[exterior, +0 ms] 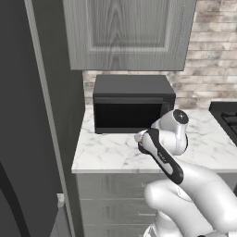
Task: Take the steak from the fridge and place it on the digital scale on the counter by the fridge. Wait a few seconds for a reading, then move it to the plate on the dining counter.
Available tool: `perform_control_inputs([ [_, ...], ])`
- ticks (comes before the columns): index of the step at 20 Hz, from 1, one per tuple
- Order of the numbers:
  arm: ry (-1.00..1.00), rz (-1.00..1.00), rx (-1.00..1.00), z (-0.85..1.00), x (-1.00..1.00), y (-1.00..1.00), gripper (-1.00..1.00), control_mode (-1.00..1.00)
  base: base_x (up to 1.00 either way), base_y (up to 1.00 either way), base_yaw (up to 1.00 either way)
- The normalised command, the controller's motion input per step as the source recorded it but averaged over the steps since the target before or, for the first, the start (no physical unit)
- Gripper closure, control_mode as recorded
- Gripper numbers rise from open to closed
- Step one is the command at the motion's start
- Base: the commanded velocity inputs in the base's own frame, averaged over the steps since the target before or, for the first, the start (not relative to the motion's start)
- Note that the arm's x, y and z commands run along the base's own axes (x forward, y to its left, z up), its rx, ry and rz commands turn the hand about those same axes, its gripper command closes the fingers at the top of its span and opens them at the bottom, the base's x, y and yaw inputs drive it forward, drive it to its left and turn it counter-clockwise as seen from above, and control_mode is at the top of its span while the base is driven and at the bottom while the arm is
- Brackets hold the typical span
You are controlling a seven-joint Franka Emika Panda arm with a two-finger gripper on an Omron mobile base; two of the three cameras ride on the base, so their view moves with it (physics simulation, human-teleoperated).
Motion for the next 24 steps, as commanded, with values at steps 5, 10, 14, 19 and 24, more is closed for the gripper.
perform_control_inputs([
  [5, 0.00, 0.00, 0.00, 0.00, 0.05, -0.02, -1.00, -1.00, 0.00, 0.00, 0.00],
  [10, 0.00, 0.00, 0.00, 0.00, 0.04, -0.08, -1.00, -1.00, 0.00, 0.00, 0.00],
  [14, 0.00, 0.00, 0.00, 0.00, 0.01, -0.10, -1.00, -1.00, 0.00, 0.00, 0.00],
  [19, 0.00, 0.00, 0.00, 0.00, 0.00, -0.12, -1.00, -1.00, 0.00, 0.00, 0.00],
  [24, 0.00, -0.04, -0.02, 0.00, 0.02, -0.17, -1.00, -1.00, 0.00, 0.00, 0.00],
])
